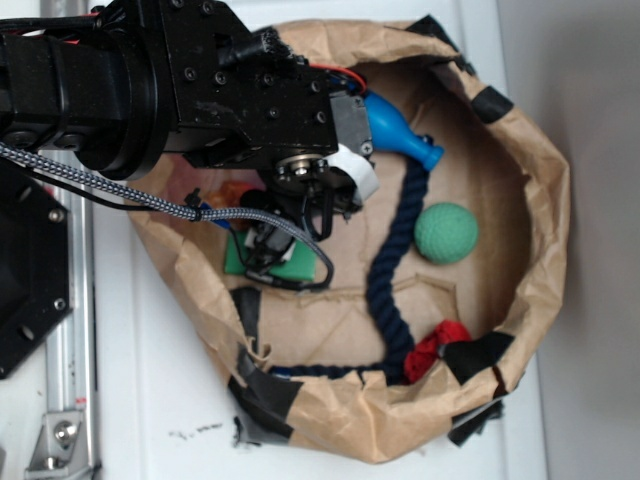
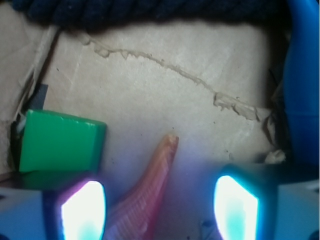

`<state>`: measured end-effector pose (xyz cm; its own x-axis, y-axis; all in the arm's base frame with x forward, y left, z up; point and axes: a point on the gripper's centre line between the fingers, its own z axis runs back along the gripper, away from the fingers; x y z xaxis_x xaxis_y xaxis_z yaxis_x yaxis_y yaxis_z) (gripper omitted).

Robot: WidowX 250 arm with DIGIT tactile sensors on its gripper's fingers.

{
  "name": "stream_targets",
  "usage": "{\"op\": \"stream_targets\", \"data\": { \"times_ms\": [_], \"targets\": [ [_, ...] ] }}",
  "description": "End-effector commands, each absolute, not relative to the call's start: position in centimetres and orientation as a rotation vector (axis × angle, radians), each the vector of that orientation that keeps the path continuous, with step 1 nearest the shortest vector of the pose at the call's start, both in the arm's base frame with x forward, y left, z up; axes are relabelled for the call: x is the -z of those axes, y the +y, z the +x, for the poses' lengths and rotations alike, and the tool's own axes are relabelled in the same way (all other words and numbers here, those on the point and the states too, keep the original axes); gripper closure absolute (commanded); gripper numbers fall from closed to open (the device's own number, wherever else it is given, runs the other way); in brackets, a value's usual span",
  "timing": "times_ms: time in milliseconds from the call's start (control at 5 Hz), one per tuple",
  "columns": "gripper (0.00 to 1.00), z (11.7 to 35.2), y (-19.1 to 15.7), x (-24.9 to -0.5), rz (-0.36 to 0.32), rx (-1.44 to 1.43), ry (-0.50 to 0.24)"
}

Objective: Grab the shell.

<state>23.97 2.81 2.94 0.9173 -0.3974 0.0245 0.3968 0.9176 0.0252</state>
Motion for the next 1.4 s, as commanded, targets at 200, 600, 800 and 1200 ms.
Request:
{"op": "stream_targets", "data": {
  "times_ms": [200, 600, 800, 1200],
  "targets": [
    [1.0, 25.8, 3.3, -3.4, 0.038, 0.364, -0.049],
    [0.0, 25.2, 4.5, -7.6, -0.031, 0.365, -0.016],
    [0.0, 23.9, 4.5, -6.8, -0.046, 0.475, 0.062],
    [0.0, 22.0, 3.7, -4.1, 0.021, 0.58, 0.071]
  ]
}}
